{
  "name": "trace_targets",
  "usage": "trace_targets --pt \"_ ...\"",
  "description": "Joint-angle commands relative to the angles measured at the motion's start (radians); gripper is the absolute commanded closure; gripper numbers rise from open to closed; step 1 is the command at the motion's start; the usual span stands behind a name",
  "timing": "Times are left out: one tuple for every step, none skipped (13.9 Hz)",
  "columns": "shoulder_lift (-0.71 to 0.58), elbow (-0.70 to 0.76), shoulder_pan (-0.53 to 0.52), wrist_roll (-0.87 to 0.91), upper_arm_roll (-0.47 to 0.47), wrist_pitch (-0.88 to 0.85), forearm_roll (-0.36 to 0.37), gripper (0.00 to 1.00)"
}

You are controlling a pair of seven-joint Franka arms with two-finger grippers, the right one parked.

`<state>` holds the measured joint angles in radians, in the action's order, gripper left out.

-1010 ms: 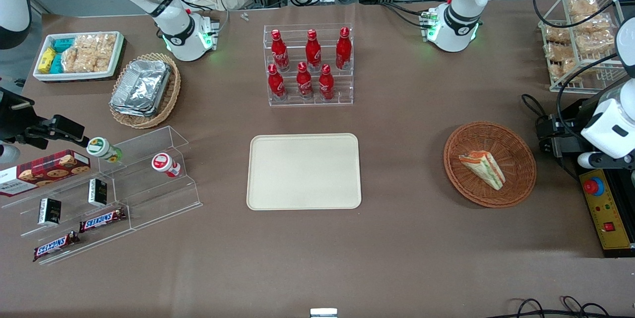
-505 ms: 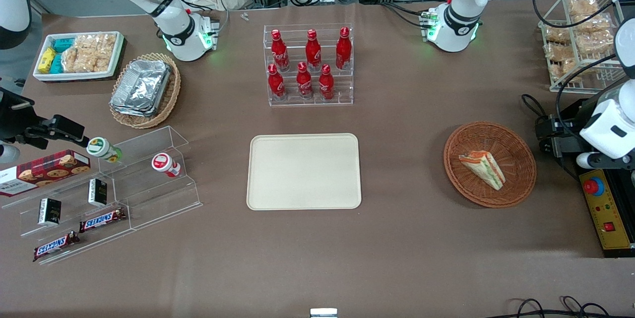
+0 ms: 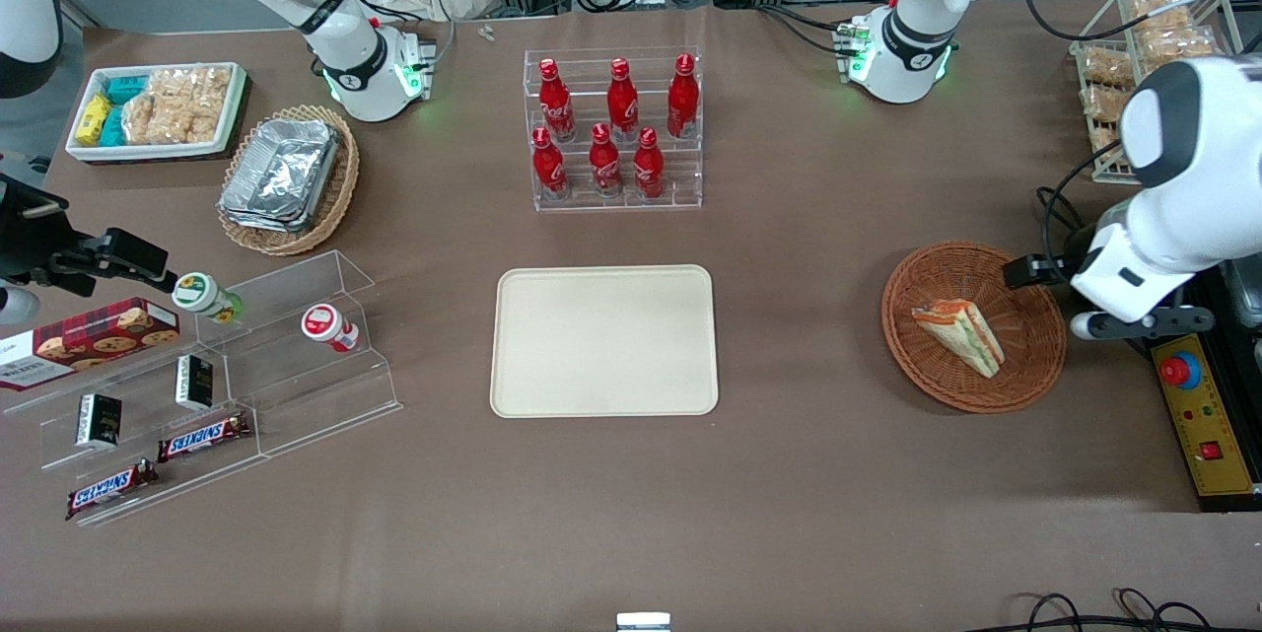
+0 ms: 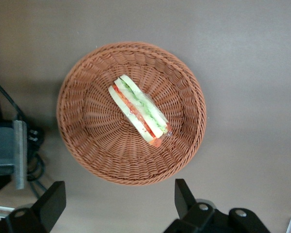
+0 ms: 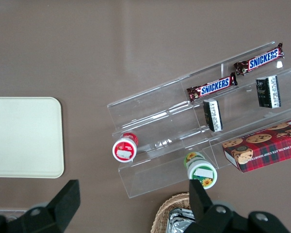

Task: Place sandwich from basket to tray
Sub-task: 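Lower the open left gripper around the sandwich and close it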

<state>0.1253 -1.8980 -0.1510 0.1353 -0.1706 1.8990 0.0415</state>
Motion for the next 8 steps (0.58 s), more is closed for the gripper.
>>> trace_targets --pt "0.008 -0.107 -0.01 0.114 -0.004 0.128 -0.009 0.01" --pt "0.023 -0.143 -0.01 0.15 -0.004 0.19 -0.006 0.01" --pt "0.039 -0.173 -0.01 0.176 -0.003 0.246 -0.005 0.01" --pt "0.065 -0.182 -0.01 0.219 -0.003 0.29 -0.003 0.01" --pt "0.101 -0.178 -0.01 0.277 -0.003 0.316 0.003 0.01" --pt "0.135 -0.174 -0.01 0.329 -0.001 0.351 0.006 0.01" --pt "0.157 -0.176 -0.01 0.369 -0.001 0.388 0.017 0.01" --pt "0.177 -0.178 -0.01 0.407 -0.001 0.414 0.035 0.01"
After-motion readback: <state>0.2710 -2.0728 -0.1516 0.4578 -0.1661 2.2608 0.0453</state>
